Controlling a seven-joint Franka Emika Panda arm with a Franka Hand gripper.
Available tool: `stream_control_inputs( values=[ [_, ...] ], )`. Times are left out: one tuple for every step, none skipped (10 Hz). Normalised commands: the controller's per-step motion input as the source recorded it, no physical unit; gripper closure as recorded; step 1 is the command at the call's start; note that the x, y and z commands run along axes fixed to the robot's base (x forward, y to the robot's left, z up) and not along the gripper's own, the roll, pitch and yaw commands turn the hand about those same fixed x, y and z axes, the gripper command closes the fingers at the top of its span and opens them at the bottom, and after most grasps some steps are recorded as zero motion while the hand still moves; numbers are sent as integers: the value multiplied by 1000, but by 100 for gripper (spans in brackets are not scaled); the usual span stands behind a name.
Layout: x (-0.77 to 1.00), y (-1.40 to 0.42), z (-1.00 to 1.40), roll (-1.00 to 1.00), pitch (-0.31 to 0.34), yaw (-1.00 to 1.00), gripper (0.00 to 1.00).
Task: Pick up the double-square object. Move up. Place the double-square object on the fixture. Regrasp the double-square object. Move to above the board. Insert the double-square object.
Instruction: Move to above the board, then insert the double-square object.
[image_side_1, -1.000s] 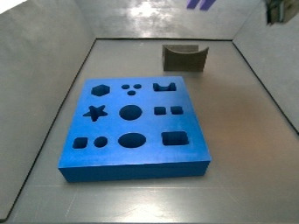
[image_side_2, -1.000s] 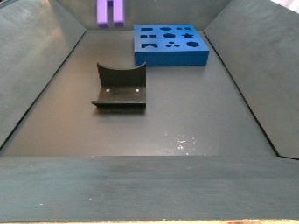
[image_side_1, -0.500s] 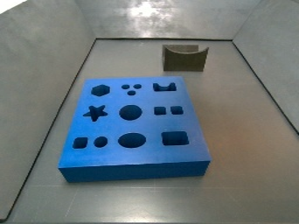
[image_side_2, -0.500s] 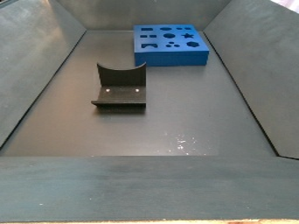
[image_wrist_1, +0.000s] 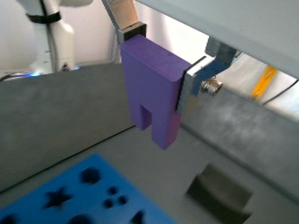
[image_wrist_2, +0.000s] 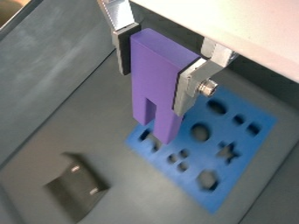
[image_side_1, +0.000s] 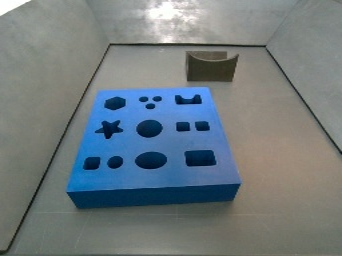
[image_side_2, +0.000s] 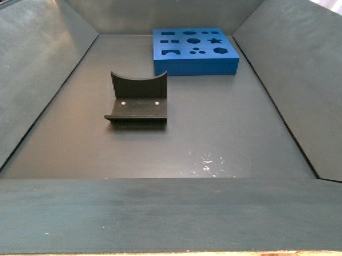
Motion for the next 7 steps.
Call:
stream_control_inputs(
  values=[
    [-150,-66,64,-1000,-84,-25,100],
    [-115,-19,36,-1000,-95,-28,100],
    [-97,9,19,-895,-103,-28,100],
    [-87,26,12,-601,-95,-16,100],
    [-76,27,2,-401,-86,-10,100],
    [-53,16,2,-233,-59,-11,100],
    [0,0,-20,0,0,0,100]
  ],
)
